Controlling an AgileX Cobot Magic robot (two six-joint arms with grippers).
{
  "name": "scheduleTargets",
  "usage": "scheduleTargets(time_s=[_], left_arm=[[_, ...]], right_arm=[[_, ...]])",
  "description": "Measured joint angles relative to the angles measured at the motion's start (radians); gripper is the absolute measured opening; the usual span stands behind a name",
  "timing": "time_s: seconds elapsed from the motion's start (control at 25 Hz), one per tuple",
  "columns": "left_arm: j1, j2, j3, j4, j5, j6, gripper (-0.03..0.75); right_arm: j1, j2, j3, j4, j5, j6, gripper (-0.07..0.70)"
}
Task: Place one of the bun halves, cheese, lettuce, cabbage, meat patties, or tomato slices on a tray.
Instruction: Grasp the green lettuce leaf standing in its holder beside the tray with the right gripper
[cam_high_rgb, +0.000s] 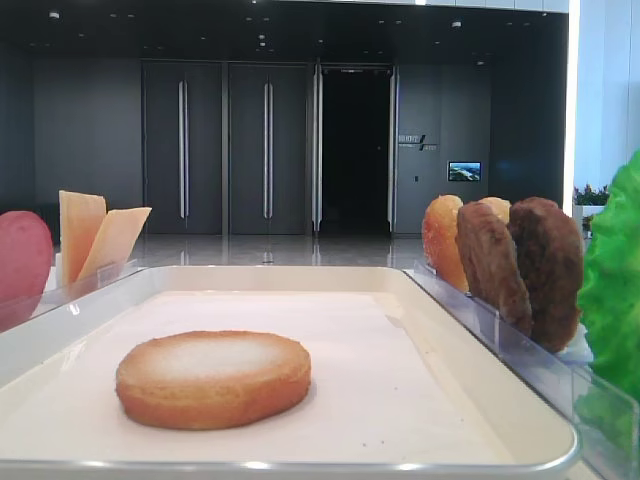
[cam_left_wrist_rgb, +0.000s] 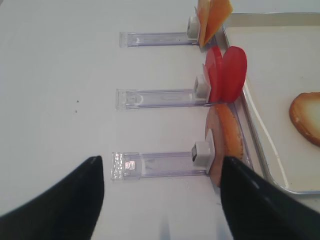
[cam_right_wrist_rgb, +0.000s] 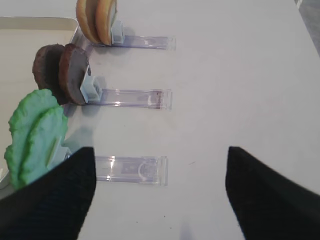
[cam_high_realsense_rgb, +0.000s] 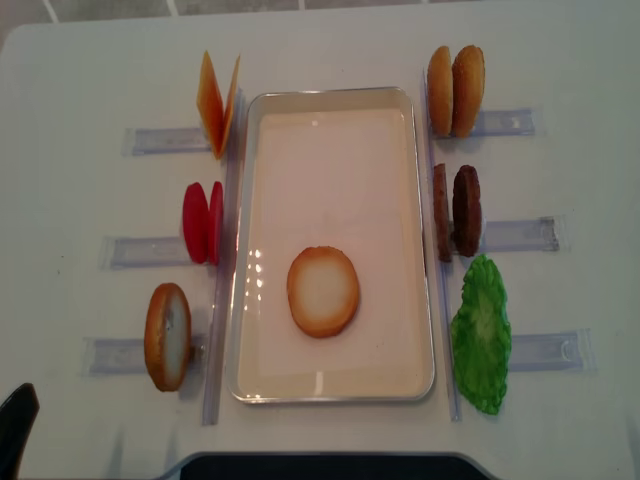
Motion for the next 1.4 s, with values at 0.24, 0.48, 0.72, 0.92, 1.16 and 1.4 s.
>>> scheduleTargets(time_s=[0.24,0.48,0.72,0.92,1.16,1.4], left_arm=[[0.0,0.0,0.0,0.0,0.0,0.0,0.548],[0.0,0.0,0.0,0.0,0.0,0.0,0.548],[0.0,0.0,0.0,0.0,0.0,0.0,0.548],[0.0,0.0,0.0,0.0,0.0,0.0,0.548],[0.0,0.0,0.0,0.0,-0.001,0.0,0.548],[0.0,0.0,0.0,0.0,-0.001,0.0,0.548]], right_arm=[[0.0,0.0,0.0,0.0,0.0,0.0,0.54],[0.0,0.0,0.0,0.0,0.0,0.0,0.54],[0.0,0.015,-0.009,-0.016,0.008,0.023,0.54],[0.0,0.231,-0.087,-0.023,0.034,0.043,0.54],[0.0,0.547,-0.209,-0.07,0.083,0.116,0.54],[0.0,0.78,-0.273,-0.134,0.085,0.158,0.542]])
